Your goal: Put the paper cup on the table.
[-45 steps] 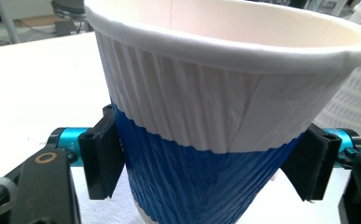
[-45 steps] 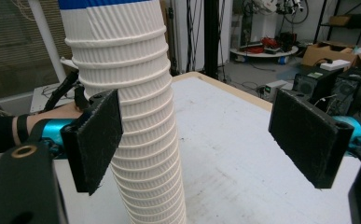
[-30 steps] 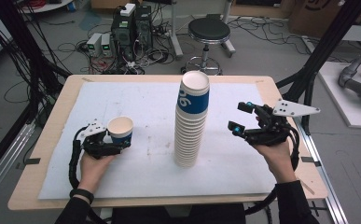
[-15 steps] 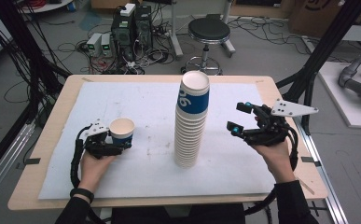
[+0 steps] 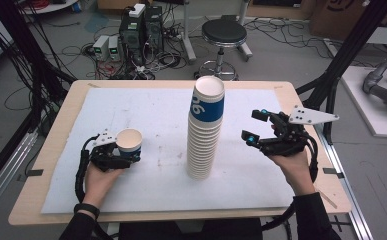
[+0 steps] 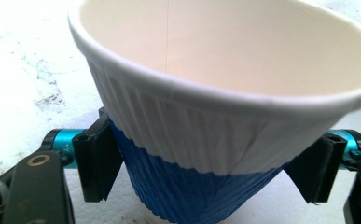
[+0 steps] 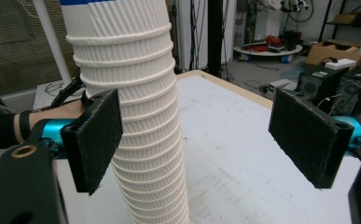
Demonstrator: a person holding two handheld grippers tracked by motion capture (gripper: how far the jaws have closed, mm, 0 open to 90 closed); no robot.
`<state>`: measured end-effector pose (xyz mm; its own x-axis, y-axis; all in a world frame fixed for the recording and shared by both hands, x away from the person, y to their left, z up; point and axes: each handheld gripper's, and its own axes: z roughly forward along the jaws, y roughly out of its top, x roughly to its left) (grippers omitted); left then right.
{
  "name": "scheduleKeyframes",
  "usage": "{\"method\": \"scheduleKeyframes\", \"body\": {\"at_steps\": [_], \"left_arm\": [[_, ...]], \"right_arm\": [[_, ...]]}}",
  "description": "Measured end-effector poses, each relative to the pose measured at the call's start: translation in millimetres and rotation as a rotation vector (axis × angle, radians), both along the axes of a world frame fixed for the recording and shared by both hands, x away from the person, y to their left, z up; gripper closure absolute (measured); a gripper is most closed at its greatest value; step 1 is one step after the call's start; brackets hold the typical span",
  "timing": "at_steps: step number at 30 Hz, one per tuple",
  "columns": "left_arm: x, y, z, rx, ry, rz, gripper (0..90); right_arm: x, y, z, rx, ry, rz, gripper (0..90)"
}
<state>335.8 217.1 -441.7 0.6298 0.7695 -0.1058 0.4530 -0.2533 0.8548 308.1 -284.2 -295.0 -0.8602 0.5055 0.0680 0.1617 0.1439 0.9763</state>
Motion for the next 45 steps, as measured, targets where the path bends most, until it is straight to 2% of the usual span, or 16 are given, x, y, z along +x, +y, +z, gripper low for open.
{"method": "scheduleKeyframes", "body": {"at_steps": [8, 10, 17, 19, 23, 26, 31, 35, 38, 42, 45], "left_arm": [[-3.1, -0.7, 3.1, 0.016, 0.011, 0.010, 18.3], [-4.3, -0.1, 3.8, 0.010, 0.022, 0.013, 18.3], [-11.3, 5.3, 7.4, 0.035, 0.056, 0.033, 16.7], [-13.0, 7.9, 8.3, 0.028, 0.072, 0.054, 16.7], [-19.5, 14.5, 11.0, 0.020, 0.087, 0.053, 16.7], [-25.5, 19.9, 14.0, 0.004, 0.093, 0.051, 16.7], [-36.1, 25.4, 22.6, 0.013, 0.082, 0.043, 16.7], [-49.8, 29.0, 37.5, 0.033, 0.048, 0.020, 16.7], [-63.5, 27.7, 57.2, 0.033, -0.018, -0.024, 16.7], [-72.7, 16.7, 83.5, 0.006, -0.097, -0.097, 16.8], [-72.8, 4.8, 100.8, -0.029, -0.146, -0.163, 16.8]], "right_arm": [[0.0, 0.5, 0.2, -0.001, -0.006, 0.005, 17.8], [-0.1, 0.5, 0.3, -0.001, -0.005, 0.006, 17.8], [-0.9, -0.6, 1.1, 0.006, -0.003, 0.008, 17.8], [-0.8, -0.3, 1.1, 0.005, -0.003, 0.010, 17.8], [-0.6, -0.1, 1.0, -0.003, -0.003, 0.014, 17.8], [-0.1, -0.9, 0.7, -0.003, -0.004, 0.016, 17.8], [-1.5, -2.4, 0.6, -0.002, 0.000, 0.015, 17.8], [-1.4, -5.6, -0.9, -0.003, 0.003, 0.011, 17.8], [-0.4, -7.3, -1.3, 0.000, 0.013, 0.008, 17.8], [0.3, -5.9, -1.5, -0.013, 0.019, 0.018, 17.8], [0.9, -3.3, -1.2, -0.026, 0.024, 0.025, 17.8]]}}
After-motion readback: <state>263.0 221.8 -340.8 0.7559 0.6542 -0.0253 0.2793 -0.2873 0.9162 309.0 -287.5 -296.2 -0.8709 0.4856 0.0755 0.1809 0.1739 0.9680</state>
